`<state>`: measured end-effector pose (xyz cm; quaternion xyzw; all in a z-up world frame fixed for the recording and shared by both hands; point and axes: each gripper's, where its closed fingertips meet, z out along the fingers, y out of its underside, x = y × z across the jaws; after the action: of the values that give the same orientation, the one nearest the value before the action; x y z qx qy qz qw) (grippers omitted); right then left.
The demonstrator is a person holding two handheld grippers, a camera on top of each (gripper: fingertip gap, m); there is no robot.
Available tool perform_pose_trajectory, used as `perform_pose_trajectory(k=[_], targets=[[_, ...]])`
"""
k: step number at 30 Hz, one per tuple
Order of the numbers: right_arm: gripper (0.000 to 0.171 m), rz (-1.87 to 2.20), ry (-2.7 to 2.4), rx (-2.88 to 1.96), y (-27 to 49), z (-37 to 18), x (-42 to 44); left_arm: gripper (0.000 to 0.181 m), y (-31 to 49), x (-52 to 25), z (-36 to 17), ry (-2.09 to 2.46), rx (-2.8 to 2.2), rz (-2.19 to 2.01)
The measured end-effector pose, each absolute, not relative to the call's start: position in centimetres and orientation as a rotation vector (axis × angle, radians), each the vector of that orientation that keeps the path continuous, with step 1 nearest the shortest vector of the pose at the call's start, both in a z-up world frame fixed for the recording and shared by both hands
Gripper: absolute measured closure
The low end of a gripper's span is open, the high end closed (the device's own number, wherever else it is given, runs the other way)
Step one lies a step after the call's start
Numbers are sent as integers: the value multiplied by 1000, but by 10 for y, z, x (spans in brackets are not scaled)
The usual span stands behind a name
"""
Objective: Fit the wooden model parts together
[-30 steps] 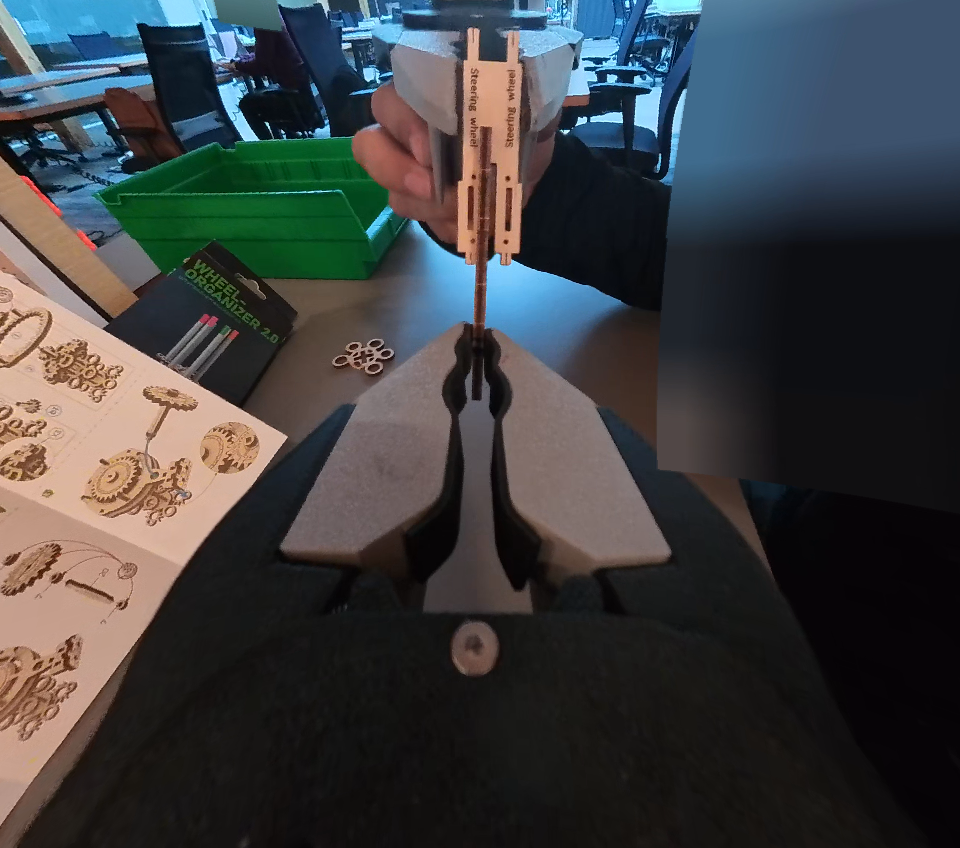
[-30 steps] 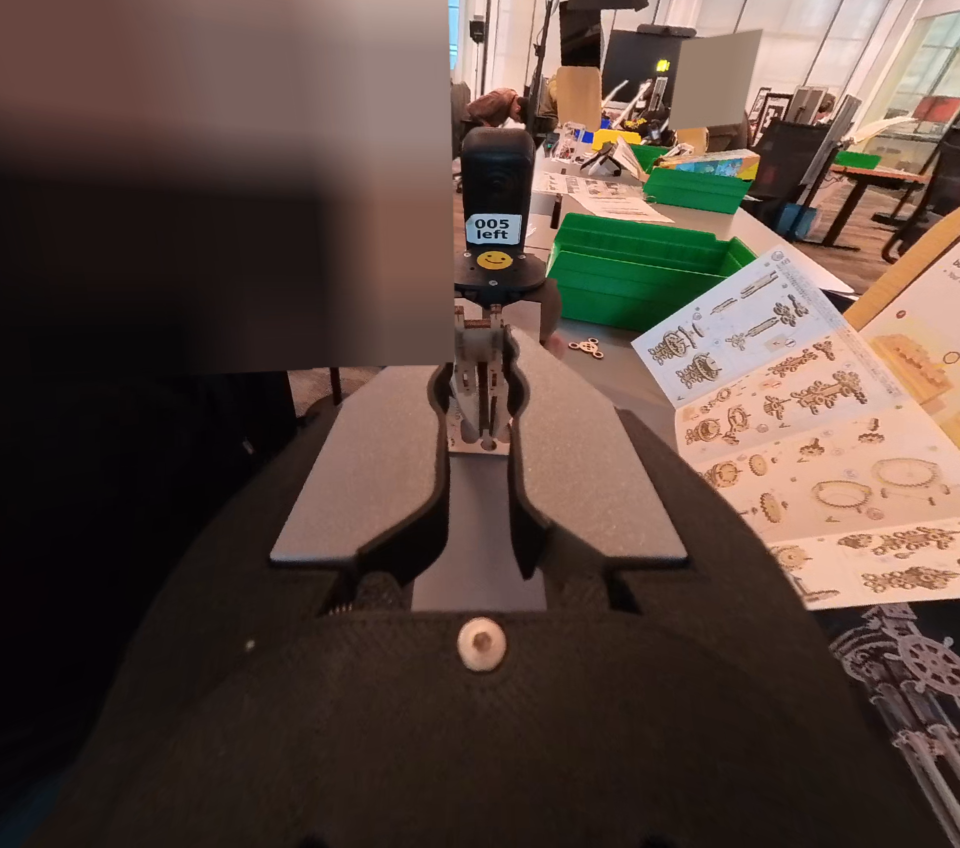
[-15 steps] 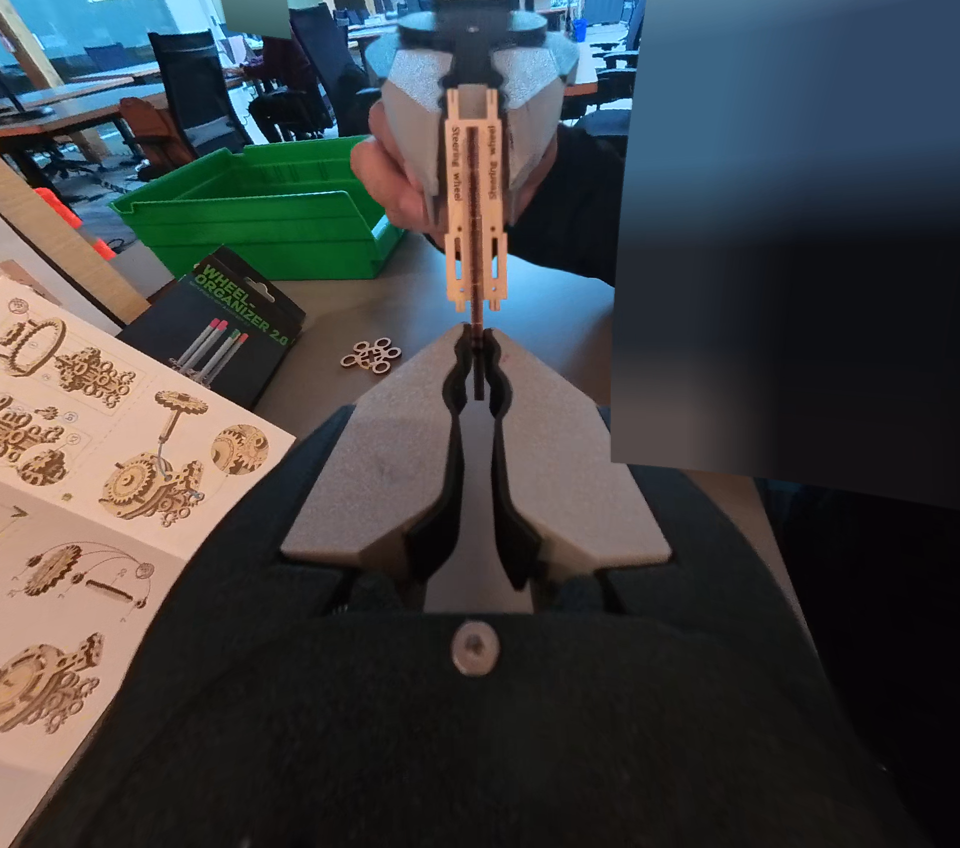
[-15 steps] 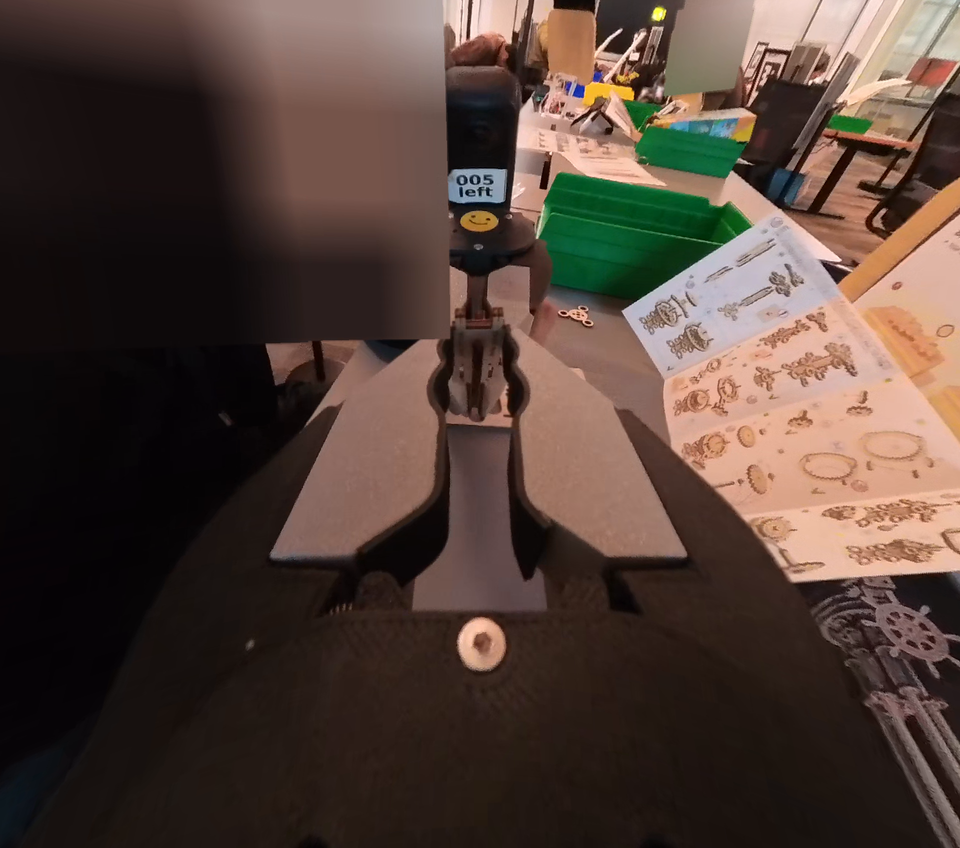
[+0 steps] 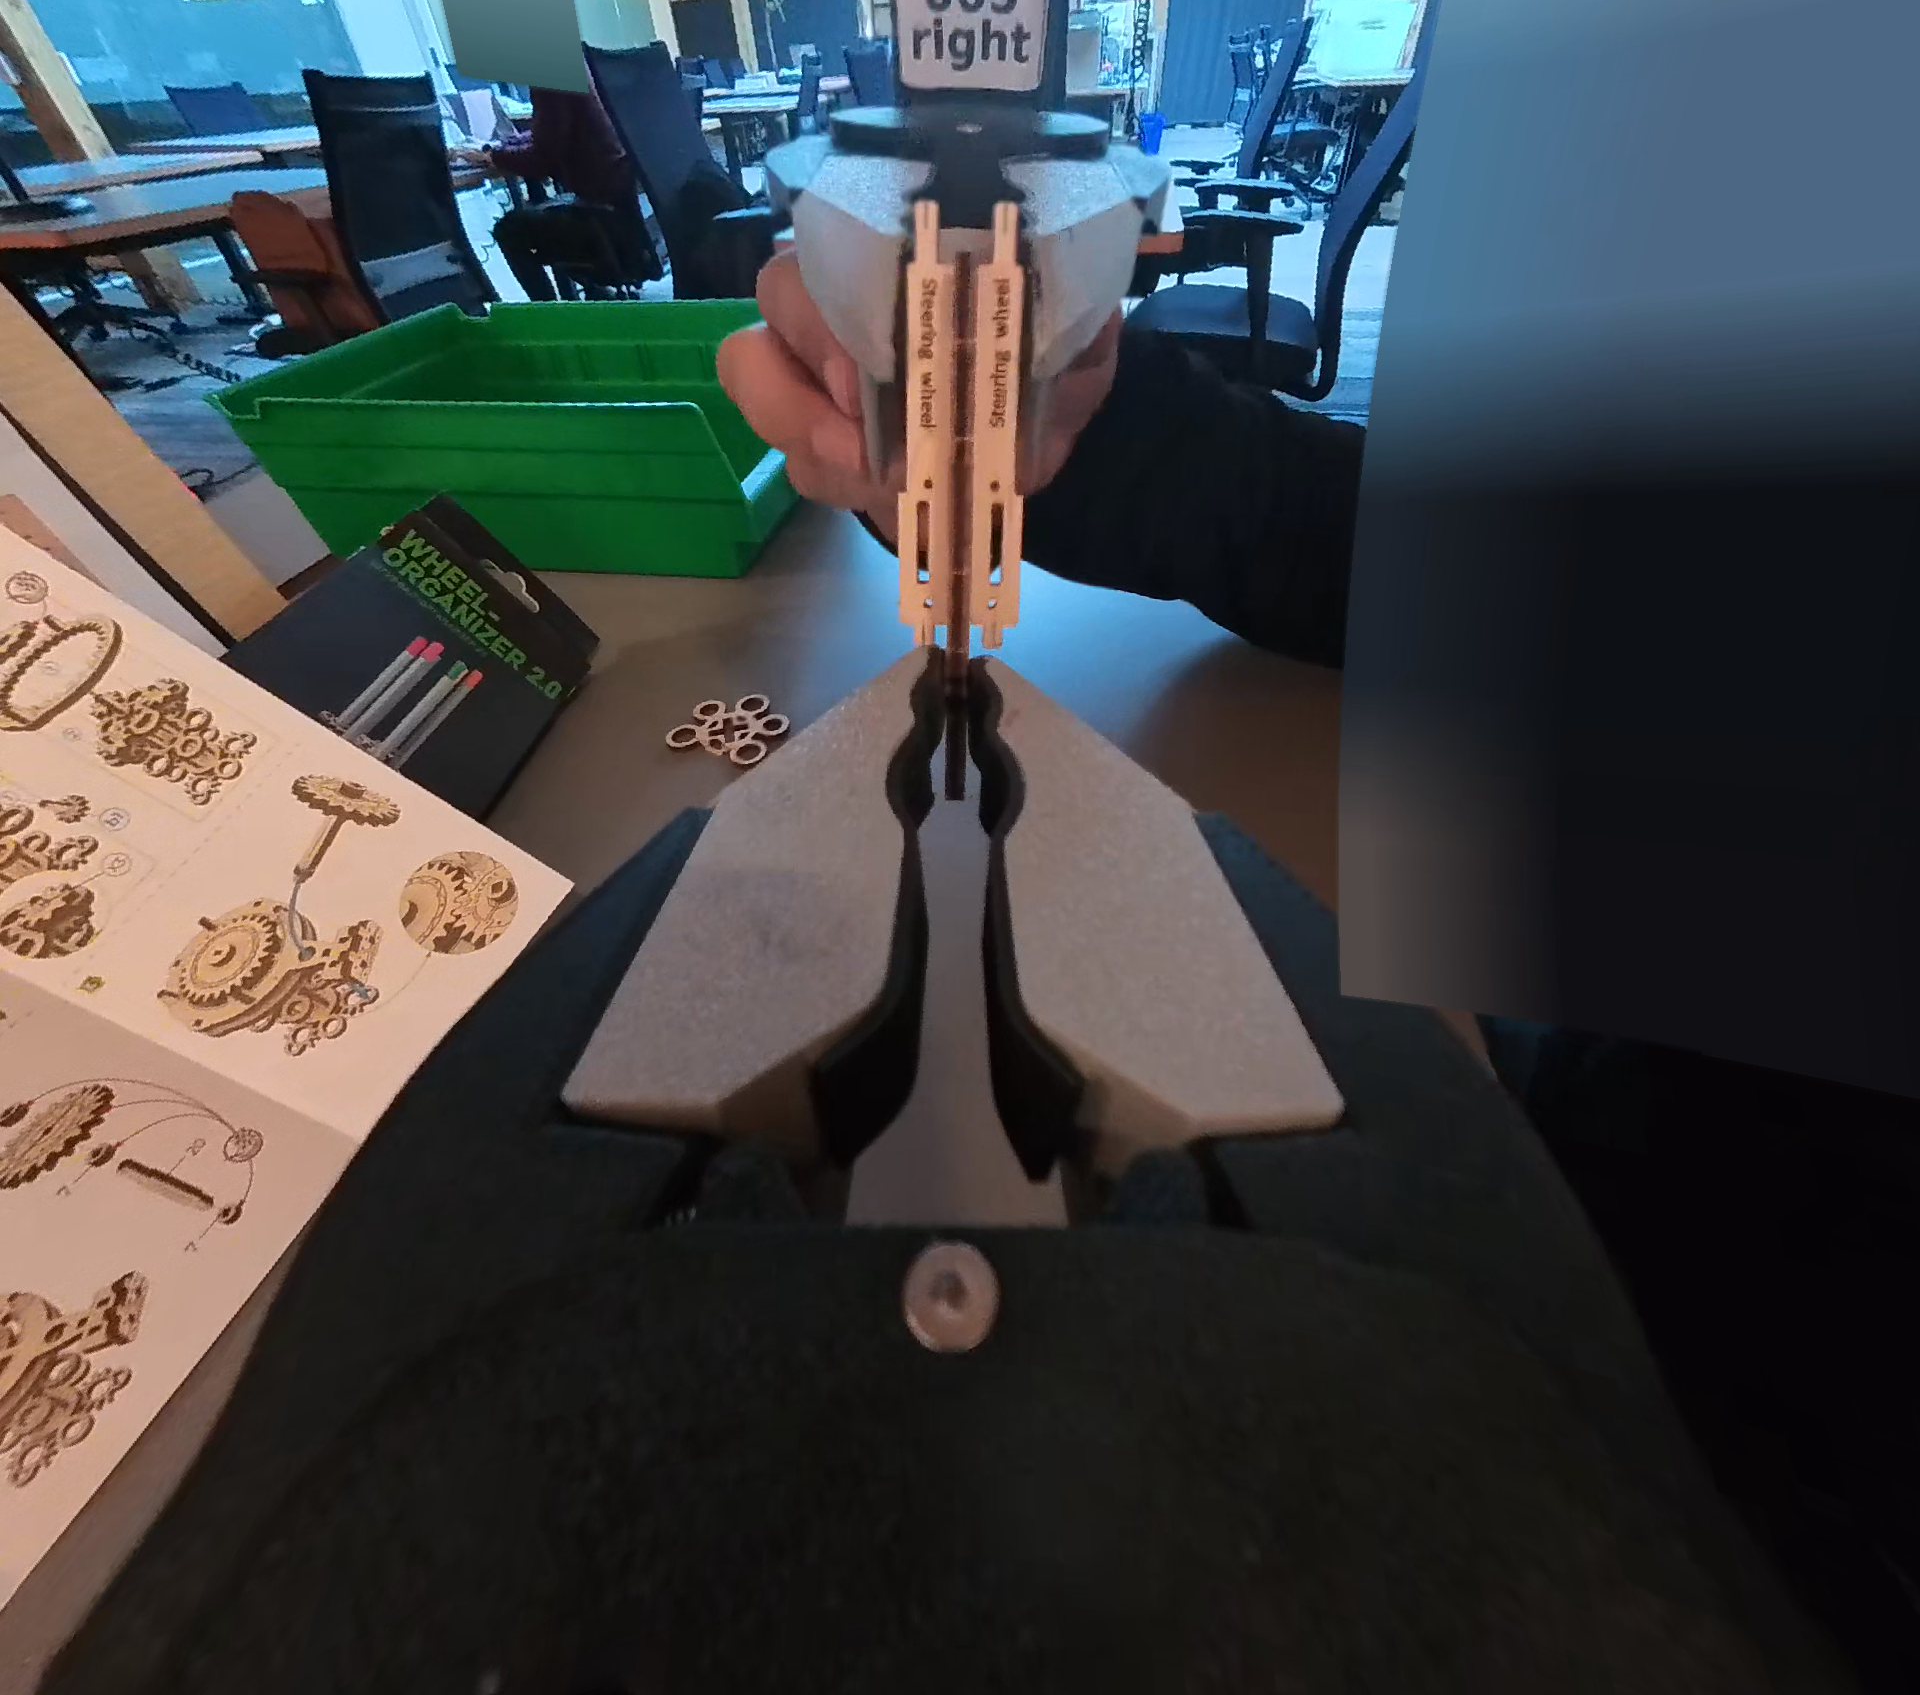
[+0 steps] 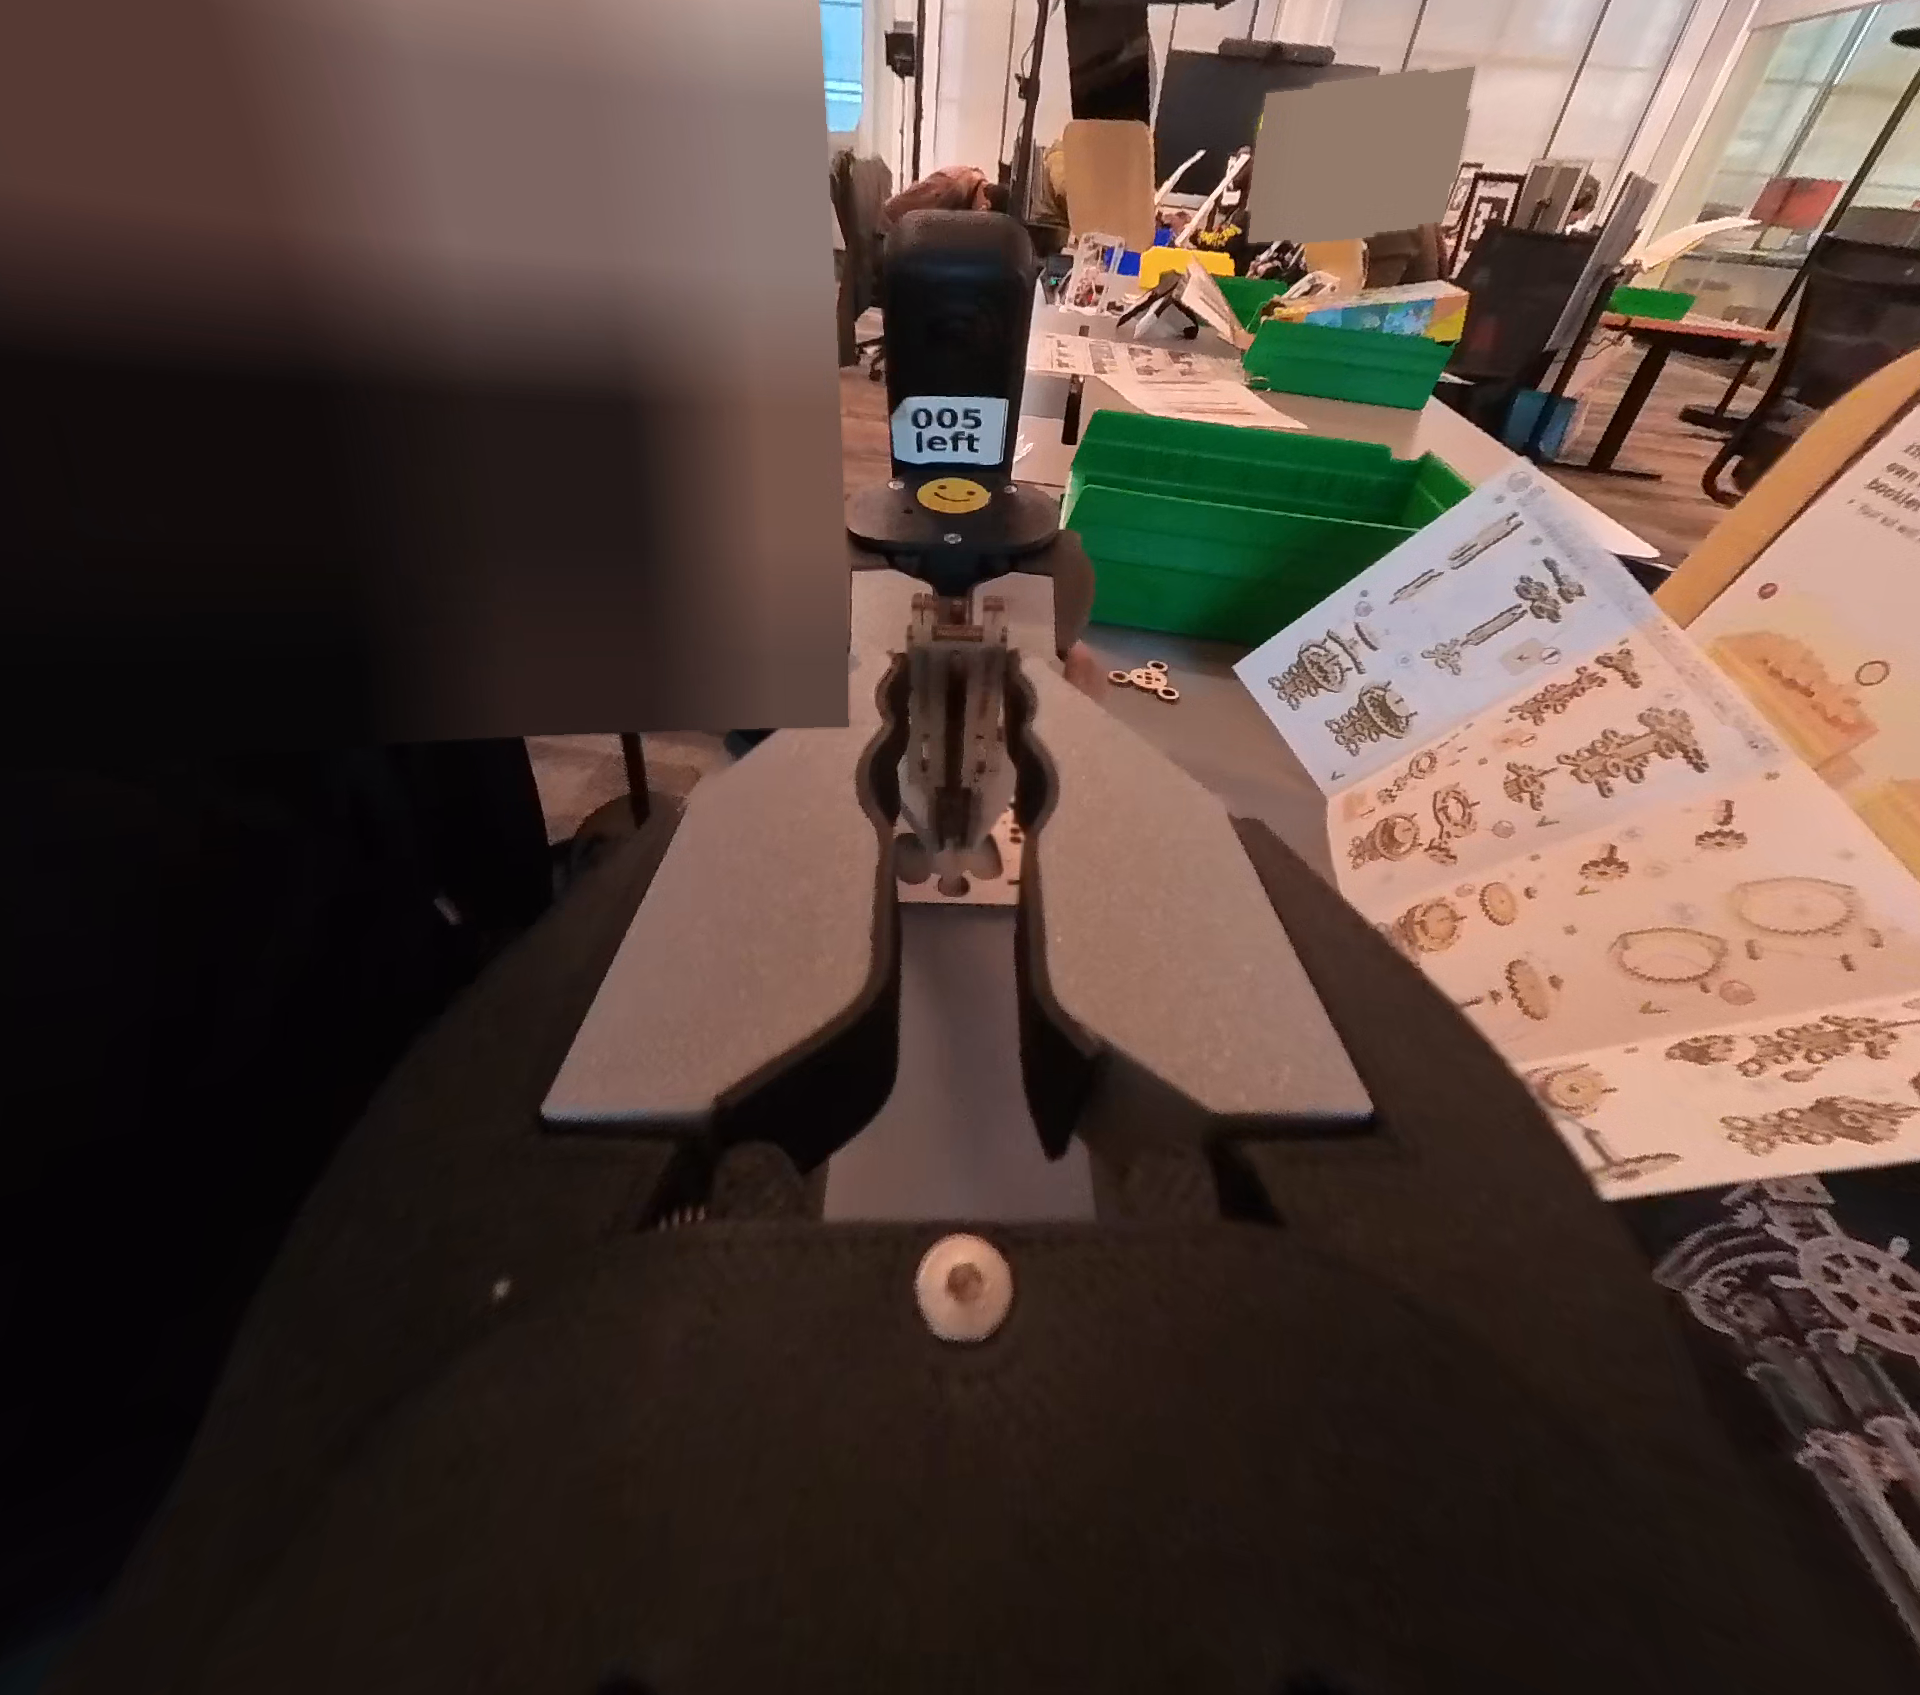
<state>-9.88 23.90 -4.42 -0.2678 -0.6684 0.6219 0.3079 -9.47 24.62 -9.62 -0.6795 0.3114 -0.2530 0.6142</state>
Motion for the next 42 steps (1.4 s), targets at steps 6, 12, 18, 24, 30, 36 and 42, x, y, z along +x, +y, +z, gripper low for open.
perform_pose_trajectory(k=[6,12,18,24,30,36,42], targets=[[146,1665,-1738,-705,242,-42,-98,180,244,-92,-94,707,-1548,-673],[147,1826,-1667,-660,245,-30,-87,181,229,-89,-79,662,-1439,-1067],[152,1772,-1733,-699,225,-43,-105,181,229,-88,-79,664,-1424,-1087],[156,1714,-1698,-824,237,-48,-118,181,245,-98,-83,601,-1454,-919],[154,1687,-1706,-812,239,-50,-118,181,249,-100,-86,595,-1465,-860],[157,1728,-1709,-805,242,-48,-115,164,249,-108,-84,594,-1489,-826],[157,1730,-1756,-869,245,-60,-120,181,253,-115,-88,594,-1533,-775]])
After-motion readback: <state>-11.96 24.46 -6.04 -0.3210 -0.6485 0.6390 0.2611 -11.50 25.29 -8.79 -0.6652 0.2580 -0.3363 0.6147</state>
